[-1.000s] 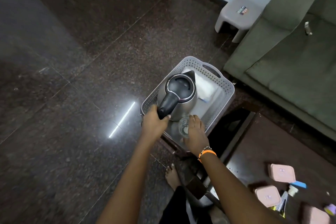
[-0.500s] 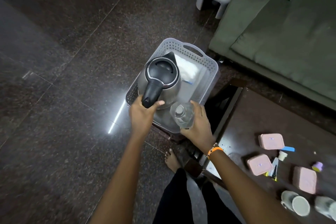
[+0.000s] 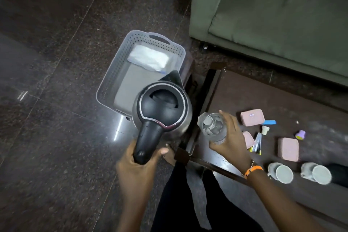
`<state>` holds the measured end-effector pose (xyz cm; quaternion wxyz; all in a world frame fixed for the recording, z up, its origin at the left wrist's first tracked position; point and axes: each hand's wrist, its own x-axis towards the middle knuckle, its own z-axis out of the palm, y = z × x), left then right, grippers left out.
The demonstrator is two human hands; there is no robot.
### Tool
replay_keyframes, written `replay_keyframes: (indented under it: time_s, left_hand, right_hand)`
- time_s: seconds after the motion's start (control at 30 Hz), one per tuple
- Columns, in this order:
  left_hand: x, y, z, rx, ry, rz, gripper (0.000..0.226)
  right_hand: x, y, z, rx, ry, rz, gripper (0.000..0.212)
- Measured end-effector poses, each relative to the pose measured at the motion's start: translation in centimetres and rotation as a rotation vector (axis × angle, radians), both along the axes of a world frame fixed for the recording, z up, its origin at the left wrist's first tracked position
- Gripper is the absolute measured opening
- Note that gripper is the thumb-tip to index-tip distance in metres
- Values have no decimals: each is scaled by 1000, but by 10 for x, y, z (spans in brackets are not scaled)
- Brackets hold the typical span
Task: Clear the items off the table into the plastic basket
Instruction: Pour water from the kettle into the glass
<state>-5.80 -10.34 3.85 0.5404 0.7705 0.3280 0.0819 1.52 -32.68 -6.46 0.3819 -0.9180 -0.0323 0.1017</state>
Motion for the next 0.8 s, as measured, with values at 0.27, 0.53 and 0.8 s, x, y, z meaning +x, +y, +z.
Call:
replay_keyframes:
  time_s: [0.27,0.53,0.8]
  left_hand:
    - [-24,-56,-24,78,199,-129,52]
    - [-35,-89,-53,238,410,-255,42]
    - [-44,-101,-59,248,467,-344,45]
  right_hand:
    - [6,-56,-41,-79,181,26,87]
    - [17,-67,-95,-292,375,108,85]
    - [15,-69,-112,-244,438,169,98]
